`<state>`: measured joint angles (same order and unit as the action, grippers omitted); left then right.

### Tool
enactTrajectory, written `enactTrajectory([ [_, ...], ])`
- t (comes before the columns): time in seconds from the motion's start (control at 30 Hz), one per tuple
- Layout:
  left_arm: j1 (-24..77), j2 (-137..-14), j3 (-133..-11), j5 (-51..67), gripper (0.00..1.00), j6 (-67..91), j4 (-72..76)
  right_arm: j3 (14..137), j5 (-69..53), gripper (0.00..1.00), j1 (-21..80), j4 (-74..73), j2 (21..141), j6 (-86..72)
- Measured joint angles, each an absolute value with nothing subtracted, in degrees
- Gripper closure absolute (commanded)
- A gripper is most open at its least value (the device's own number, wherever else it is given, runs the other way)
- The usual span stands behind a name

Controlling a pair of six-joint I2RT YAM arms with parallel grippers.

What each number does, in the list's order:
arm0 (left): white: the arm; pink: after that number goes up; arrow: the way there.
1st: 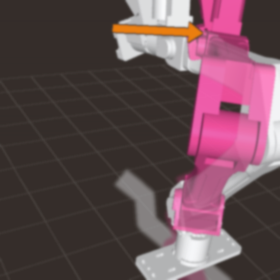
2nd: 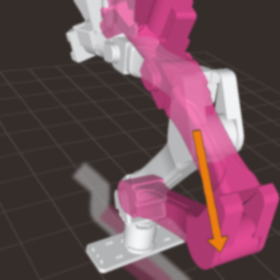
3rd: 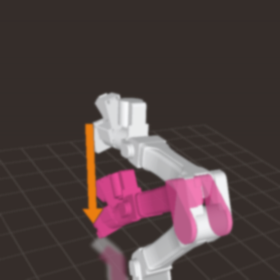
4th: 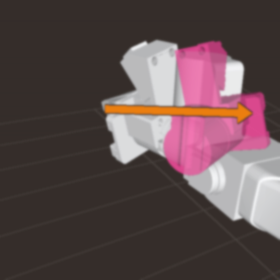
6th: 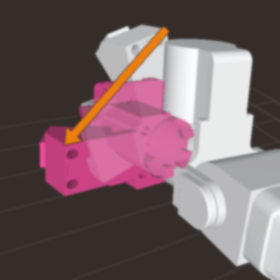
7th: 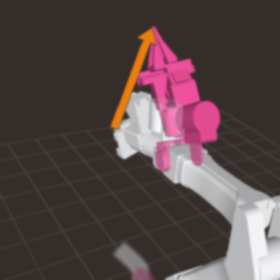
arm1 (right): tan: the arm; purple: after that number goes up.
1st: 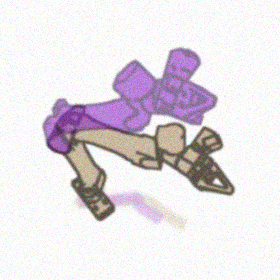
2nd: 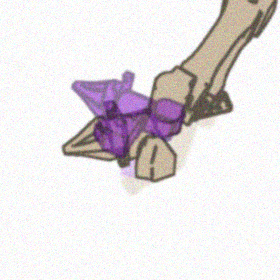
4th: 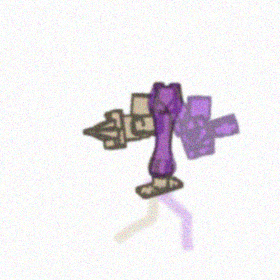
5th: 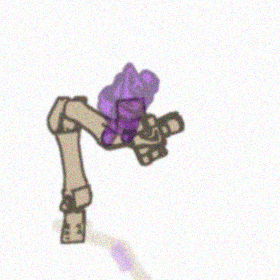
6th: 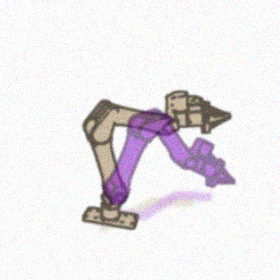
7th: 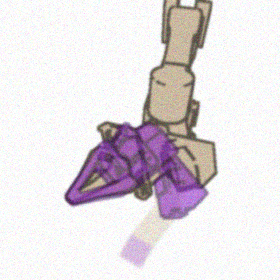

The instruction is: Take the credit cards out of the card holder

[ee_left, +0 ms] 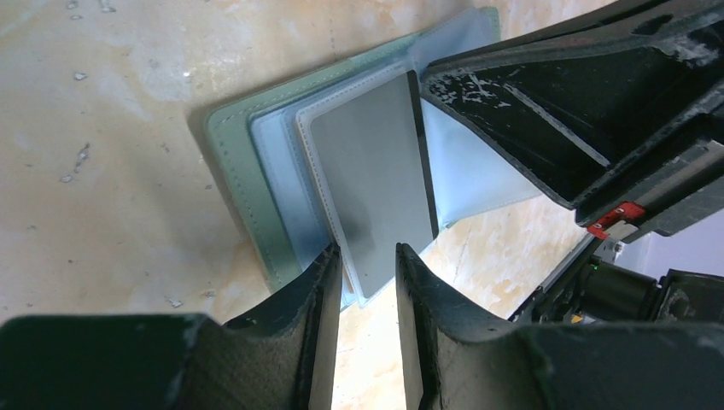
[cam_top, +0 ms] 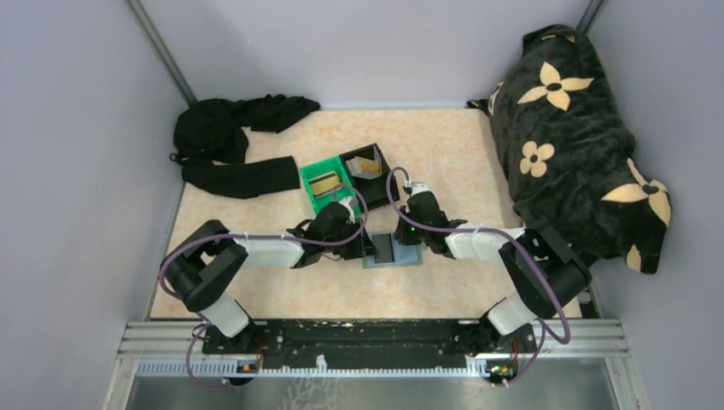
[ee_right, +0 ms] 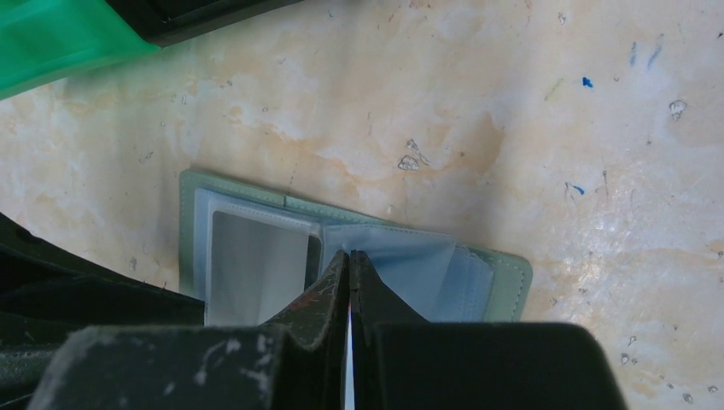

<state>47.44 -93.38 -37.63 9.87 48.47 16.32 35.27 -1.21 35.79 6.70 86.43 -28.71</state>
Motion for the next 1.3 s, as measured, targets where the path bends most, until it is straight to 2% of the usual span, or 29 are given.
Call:
enactTrajectory([
  [0.63,47.4,-94.9,-46.9,13.4,0.64,47.7,13.8,33.7,-0.9,1.0,35.6,9.9,86.2,-29.8],
  [0.8,47.4,-97.7,-49.2,13.8,0.64,47.3,13.7,29.7,-0.2,1.0,33.3,6.6,79.8,-31.2],
  [1.07,47.4,-102.7,-53.6,15.4,0.64,46.7,13.6,26.6,6.1,1.0,30.7,-3.6,60.6,-32.1],
  [1.3,47.7,-103.3,-57.9,17.2,0.63,46.6,13.6,26.6,6.4,1.0,29.9,-6.6,61.3,-32.1],
])
